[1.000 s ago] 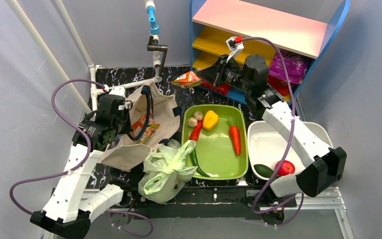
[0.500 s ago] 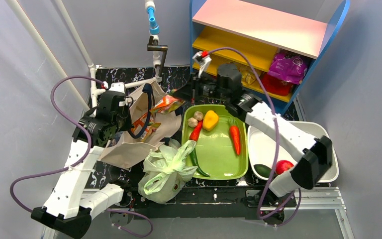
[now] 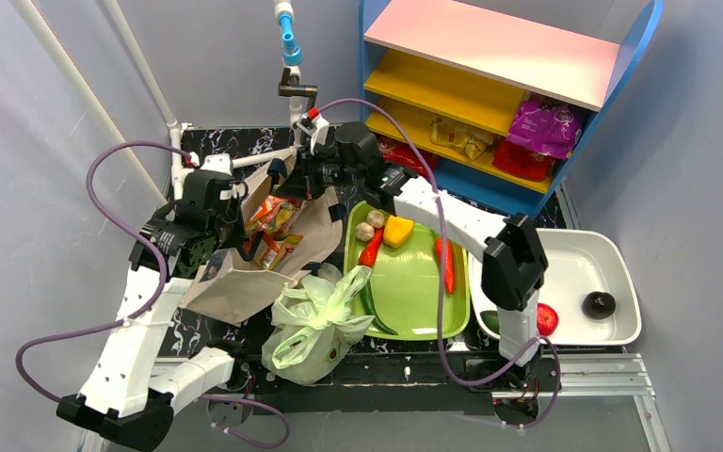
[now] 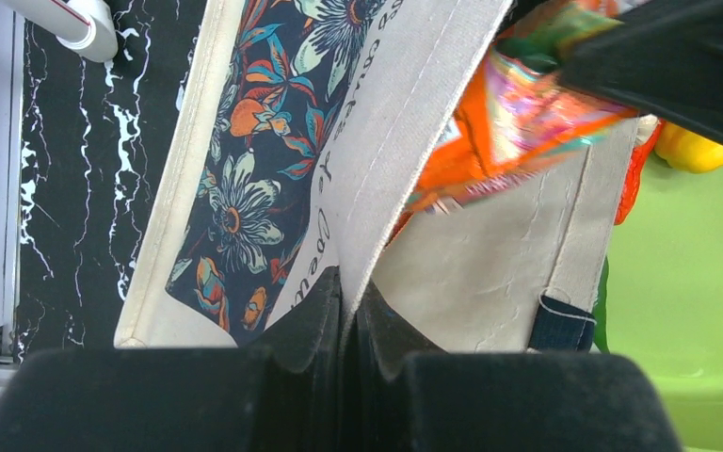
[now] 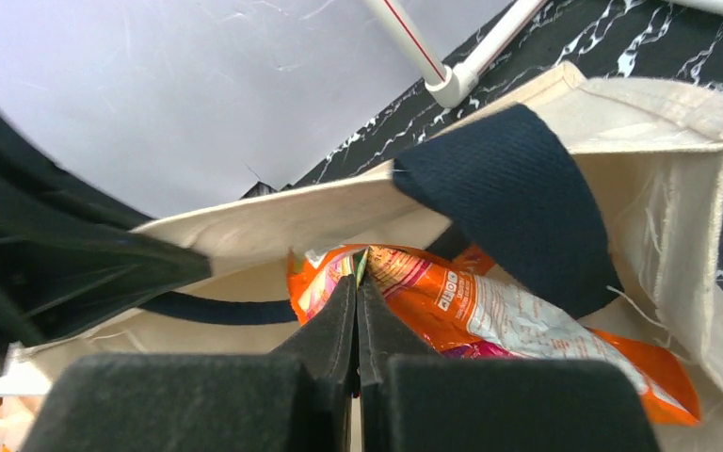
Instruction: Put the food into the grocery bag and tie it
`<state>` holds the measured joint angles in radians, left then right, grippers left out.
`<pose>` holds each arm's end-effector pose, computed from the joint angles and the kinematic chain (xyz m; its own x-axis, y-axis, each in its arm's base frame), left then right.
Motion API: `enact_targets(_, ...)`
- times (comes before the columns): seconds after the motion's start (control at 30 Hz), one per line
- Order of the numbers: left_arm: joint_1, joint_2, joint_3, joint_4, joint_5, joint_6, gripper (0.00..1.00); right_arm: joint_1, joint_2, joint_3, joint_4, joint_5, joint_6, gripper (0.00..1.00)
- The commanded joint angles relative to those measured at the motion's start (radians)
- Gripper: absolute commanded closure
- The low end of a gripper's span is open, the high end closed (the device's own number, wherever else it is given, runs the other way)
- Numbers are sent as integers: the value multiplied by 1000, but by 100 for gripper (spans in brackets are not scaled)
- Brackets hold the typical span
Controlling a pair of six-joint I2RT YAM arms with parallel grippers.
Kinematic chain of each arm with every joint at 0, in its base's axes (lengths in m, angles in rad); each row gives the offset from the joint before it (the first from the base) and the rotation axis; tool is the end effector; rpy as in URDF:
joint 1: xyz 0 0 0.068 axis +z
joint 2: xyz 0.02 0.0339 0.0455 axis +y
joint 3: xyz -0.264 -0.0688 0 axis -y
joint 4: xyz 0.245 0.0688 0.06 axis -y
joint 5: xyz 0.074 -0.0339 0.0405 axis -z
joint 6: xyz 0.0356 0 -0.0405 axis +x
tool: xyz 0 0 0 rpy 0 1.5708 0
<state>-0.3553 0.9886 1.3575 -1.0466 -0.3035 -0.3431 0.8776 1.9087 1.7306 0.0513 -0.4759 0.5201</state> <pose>0.1592 -0.0477 0.4106 -0.5918 -0.1228 -0.7966 -0.0907 0.9922 -0.0856 0.2840 0.3674 0.3649 -0.5542 0.0241 -0.8320 -0.8052 0.2379 0.5433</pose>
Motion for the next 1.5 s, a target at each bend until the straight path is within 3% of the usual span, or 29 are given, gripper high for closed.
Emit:
enact_targets(0.0, 0, -44, 53, -3, -1, -9, 100, 22, 71, 64, 134, -54, 36, 99)
enact_targets(0.17, 1, -63, 37, -28, 15, -28, 100, 71, 128, 58, 163, -135, 51, 99)
enact_targets(0.2, 1, -65, 34, -27, 20, -33, 100, 78, 133, 60, 154, -154, 50, 94)
enact_targets(0.23, 0, -68, 30, -29, 22, -38, 100, 81, 142, 72, 123, -171, 50, 83)
enact_targets(0.27, 0, -69, 25, -31, 25, -43, 100, 85, 145, 81, 97, -185, 51, 64)
enact_targets(0.3, 0, -69, 21, -35, 30, -56, 100, 86, 139, 90, 41, -184, 41, 35)
enact_targets(0.4, 1, -81, -3, -33, 22, -83, 100, 85, 6, 34, -136, -77, -90, 23)
enact_targets(0.53, 0, -66, -4, -28, 2, -113, 100, 40, -125, -26, -299, 69, -152, 18)
enact_targets(0.67, 0, -85, -20, -14, 11, -134, 100, -48, -185, -83, -377, 75, -153, 15)
enact_targets(0.77, 1, -89, -7, -22, 7, -132, 100, -75, -222, -211, -347, 113, -203, 14)
enact_targets(0.97, 1, -106, -15, -28, 25, -139, 100, -128, -227, -408, -267, 34, -276, 13)
enact_targets(1.27, 1, -111, -23, -28, 38, -142, 100, -127, -104, -276, -248, -27, -218, 11)
enact_targets(1.47, 0, -111, -17, -31, 41, -144, 100, -126, -17, -176, -227, 115, -186, 11)
